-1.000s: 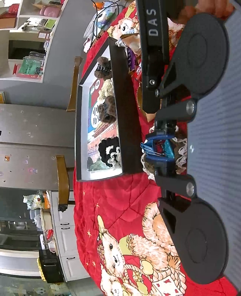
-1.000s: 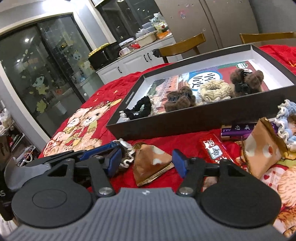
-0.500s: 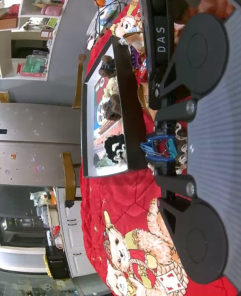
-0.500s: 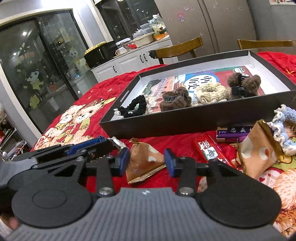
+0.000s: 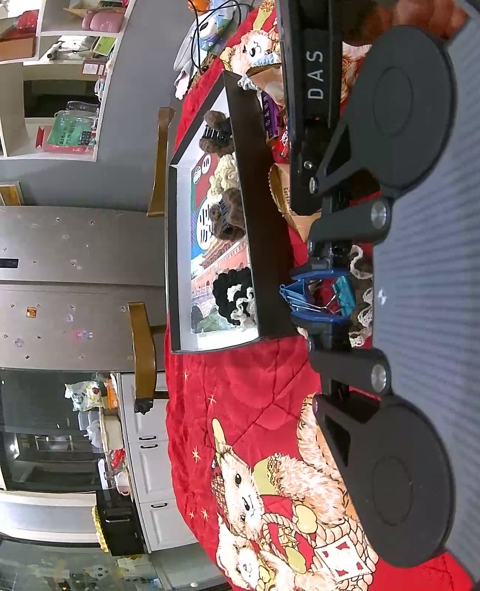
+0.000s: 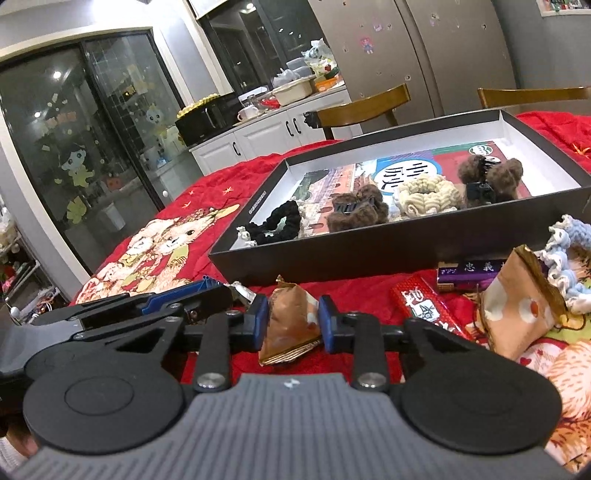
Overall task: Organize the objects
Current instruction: 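Close right gripper on the brown triangular paper bag and lift it, then carry the blue clip and brown bag over the black box with both grippers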
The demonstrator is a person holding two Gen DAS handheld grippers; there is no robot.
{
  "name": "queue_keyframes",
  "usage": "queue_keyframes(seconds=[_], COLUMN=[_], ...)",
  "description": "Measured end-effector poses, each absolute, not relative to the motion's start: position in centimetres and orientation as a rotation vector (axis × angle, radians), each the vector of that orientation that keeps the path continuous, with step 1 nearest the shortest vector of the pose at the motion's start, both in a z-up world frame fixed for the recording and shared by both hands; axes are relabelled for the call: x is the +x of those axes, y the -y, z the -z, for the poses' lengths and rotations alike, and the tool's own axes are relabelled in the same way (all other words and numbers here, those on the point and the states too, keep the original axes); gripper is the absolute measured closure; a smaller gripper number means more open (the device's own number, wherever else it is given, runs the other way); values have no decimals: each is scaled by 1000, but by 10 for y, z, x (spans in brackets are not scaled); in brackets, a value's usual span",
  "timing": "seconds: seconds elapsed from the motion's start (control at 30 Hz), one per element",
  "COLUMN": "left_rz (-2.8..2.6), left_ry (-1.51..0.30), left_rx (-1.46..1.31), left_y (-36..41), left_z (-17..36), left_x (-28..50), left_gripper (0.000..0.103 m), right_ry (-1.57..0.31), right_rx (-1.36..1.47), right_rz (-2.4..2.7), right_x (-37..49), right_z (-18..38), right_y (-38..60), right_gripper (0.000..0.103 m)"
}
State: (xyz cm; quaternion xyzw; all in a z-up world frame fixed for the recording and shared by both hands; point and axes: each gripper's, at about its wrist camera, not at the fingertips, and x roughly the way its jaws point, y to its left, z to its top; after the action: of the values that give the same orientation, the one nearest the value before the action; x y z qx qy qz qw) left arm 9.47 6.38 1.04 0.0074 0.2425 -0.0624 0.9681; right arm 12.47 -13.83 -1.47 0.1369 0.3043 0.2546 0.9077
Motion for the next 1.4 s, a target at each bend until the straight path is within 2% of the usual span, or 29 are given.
queue_keyframes(seconds=[0.4, 0.8, 1.07, 1.4], left_rz=[124, 125, 88, 88], left_ry=[-452, -323, -276, -237], left_rx=[26, 64, 75, 15], left_y=[-62, -57, -54, -63], left_z=[-13, -19, -24, -43], left_x=[89, 67, 58, 55], left_gripper=[81, 81, 81, 81], right_ry=[-582, -318, -240, -205], right_rx=[301, 148, 137, 272], right_rz=[-545, -545, -540, -524], right_x=[120, 84, 80, 87], right_z=[9, -18, -40, -72], right_y=[142, 135, 137, 167], right_gripper=[73, 73, 73, 74])
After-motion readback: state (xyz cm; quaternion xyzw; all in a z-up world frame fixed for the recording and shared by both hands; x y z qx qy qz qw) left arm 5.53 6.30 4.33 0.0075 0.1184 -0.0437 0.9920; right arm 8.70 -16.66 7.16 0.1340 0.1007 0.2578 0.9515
